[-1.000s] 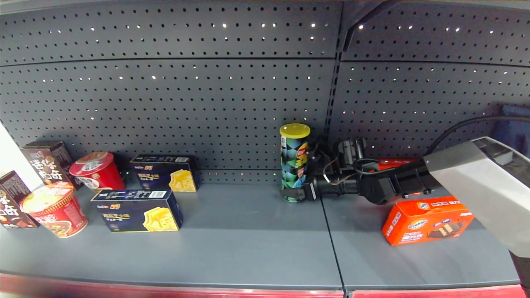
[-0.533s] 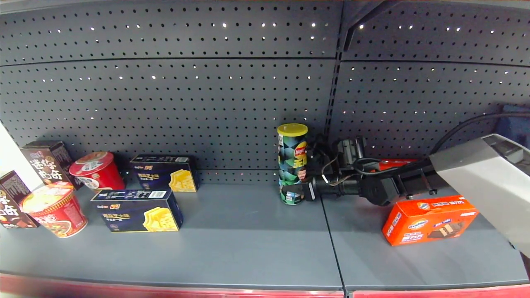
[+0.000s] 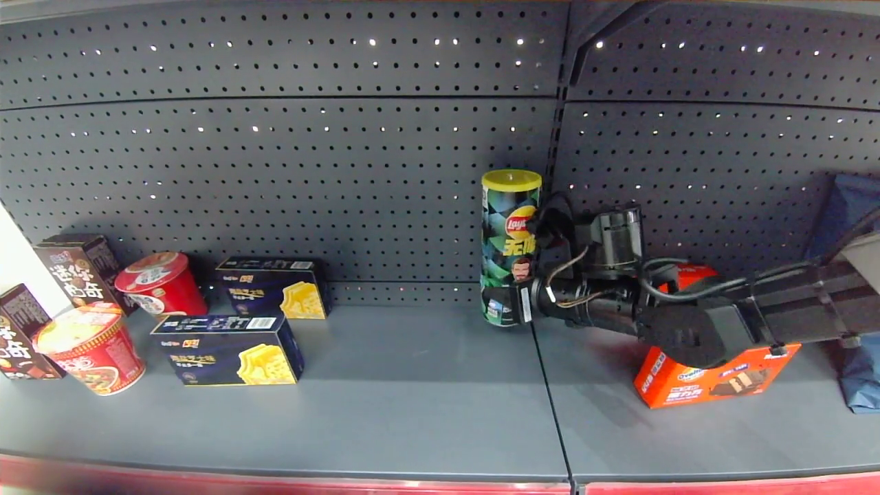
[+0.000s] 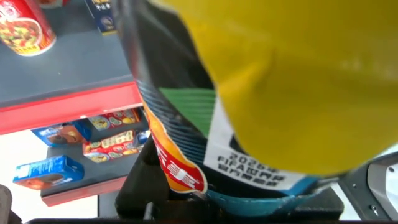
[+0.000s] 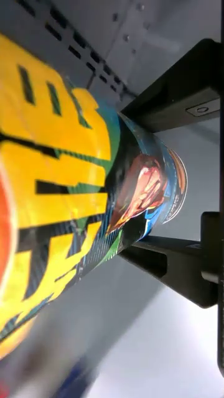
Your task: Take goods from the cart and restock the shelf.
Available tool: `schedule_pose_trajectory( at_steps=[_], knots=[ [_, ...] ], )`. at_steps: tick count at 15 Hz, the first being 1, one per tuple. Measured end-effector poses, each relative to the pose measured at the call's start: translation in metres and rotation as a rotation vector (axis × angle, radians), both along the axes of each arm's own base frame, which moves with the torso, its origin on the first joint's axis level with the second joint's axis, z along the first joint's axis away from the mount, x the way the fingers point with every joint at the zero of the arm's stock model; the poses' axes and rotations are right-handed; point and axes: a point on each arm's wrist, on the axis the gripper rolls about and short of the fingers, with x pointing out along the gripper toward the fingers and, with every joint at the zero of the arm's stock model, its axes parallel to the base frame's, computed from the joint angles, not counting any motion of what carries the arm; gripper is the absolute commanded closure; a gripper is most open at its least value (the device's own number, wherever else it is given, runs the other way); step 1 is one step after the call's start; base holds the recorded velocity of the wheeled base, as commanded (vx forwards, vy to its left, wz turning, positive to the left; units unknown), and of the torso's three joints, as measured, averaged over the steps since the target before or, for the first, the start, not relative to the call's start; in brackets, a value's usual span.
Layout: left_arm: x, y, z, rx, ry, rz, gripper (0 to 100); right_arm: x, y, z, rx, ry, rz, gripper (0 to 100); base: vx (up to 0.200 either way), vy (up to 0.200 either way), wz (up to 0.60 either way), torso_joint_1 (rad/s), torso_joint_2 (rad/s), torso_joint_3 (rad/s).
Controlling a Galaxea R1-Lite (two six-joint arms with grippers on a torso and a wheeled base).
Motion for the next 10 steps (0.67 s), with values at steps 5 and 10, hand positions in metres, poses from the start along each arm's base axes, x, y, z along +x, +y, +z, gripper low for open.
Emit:
schedule_pose_trajectory(
  at_steps=[5,10],
  knots=[
    [-0.004,0.001,0.013,-0.006,-0.056,0.01,100,-0.064,0.011,0.007,0.059,-0.033,-0.028,100,0.0,0.0,0.0,0.0,0.0,0.0],
    [-0.006,0.002,0.019,-0.004,-0.077,0.038,100,-0.096,-0.007,-0.001,0.085,-0.123,-0.129,100,0.0,0.0,0.0,0.0,0.0,0.0]
  ],
)
